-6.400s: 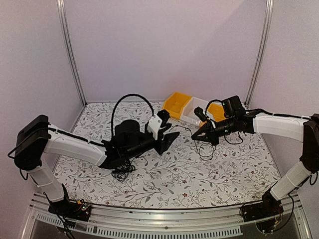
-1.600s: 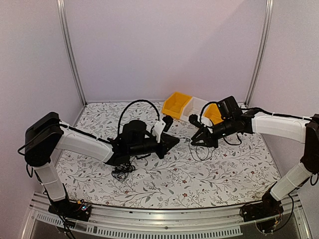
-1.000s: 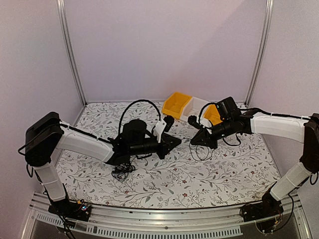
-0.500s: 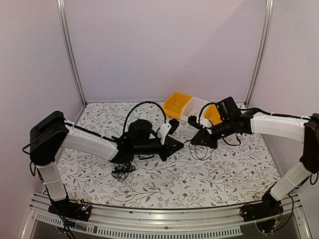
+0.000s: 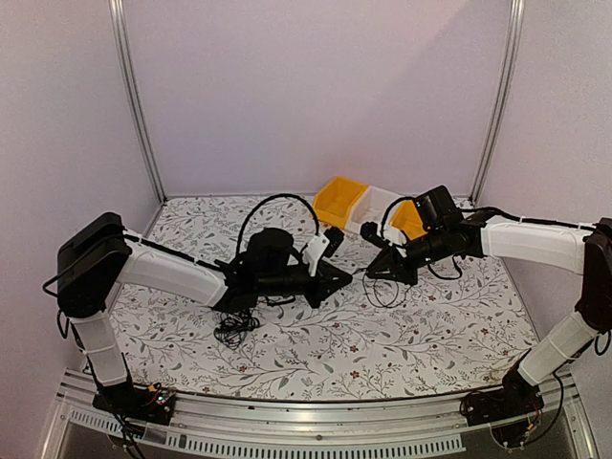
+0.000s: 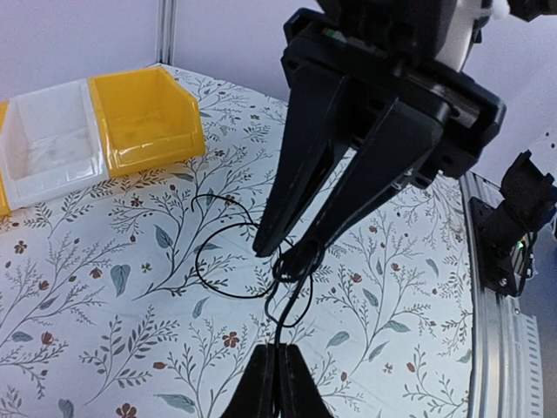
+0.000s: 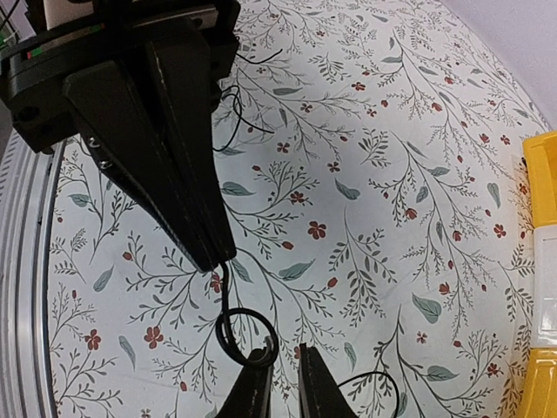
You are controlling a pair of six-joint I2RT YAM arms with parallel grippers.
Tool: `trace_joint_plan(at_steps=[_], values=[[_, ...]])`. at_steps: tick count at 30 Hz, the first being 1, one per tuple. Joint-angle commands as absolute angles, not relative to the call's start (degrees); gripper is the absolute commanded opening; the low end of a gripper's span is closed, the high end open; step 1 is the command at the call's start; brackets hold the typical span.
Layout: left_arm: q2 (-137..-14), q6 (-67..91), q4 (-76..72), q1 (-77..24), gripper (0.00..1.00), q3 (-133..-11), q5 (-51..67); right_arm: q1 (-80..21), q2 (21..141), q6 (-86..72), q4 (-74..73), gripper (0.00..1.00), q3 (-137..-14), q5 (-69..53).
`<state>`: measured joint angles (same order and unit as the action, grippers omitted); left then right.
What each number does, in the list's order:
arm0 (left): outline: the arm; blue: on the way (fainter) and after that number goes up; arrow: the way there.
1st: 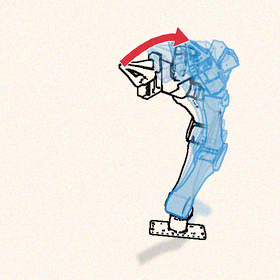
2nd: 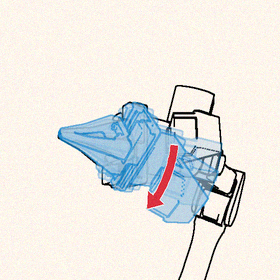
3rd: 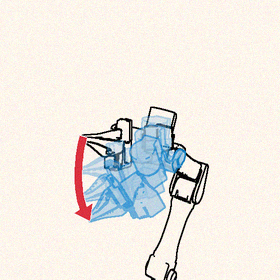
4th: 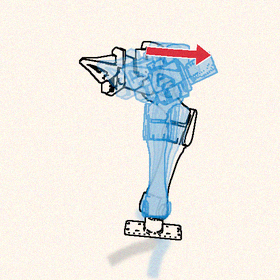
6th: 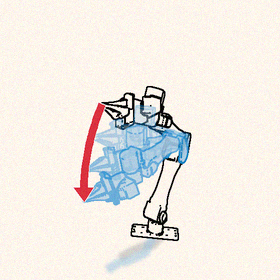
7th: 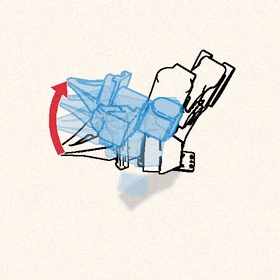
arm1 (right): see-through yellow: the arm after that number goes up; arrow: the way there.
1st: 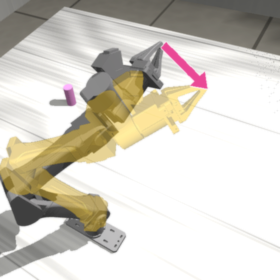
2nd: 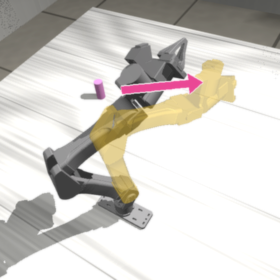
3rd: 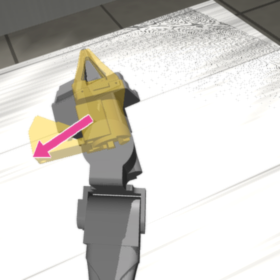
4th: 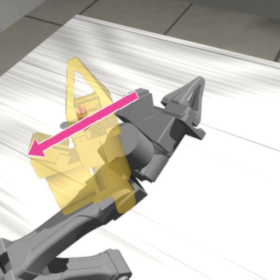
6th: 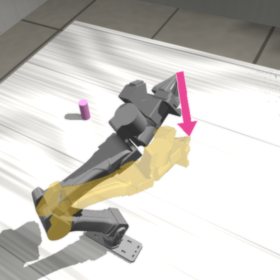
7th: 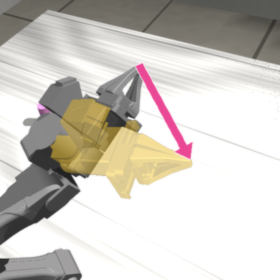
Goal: Untangle the cables
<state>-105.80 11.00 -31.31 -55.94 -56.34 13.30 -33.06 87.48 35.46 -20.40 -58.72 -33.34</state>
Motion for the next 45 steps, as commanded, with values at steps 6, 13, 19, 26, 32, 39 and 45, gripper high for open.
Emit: trace_joint_plan(at_steps=[6,13,19,26,32,39,45], values=[[-107.63,12.21,-30.42,-55.01,0.0,-57.97,12.57,-33.57,85.29,35.38,-19.11,0.15,-58.48,-33.16],[-108.01,13.03,-30.67,-54.93,0.0,-57.66,12.81,-33.57,84.66,34.31,-18.9,0.13,-58.79,-33.67],[-108.09,13.38,-31.44,-54.87,0.0,-57.59,13.11,-33.59,84.98,34.62,-18.89,0.11,-58.6,-32.54],[-108.45,15.09,-34.49,-54.92,0.0,-57.62,15.44,-33.59,84.75,32.76,-16.25,0.06,-58.35,-28.97],[-102.25,16.51,-43.91,-56.63,0.29,-49.39,-7.64,-33.57,84.73,32.27,-16.31,0.0,-58.45,-29.35],[-102.34,18.54,-51.31,-65.99,0.37,-45.81,-32.18,-33.57,85.19,30.52,-15.53,0.0,-58.88,-29.32],[-109.29,24.54,-53.2,-68.62,0.09,-52.1,-30.02,-33.6,85.78,27.41,-13.74,0.0,-58.65,-28.16]])
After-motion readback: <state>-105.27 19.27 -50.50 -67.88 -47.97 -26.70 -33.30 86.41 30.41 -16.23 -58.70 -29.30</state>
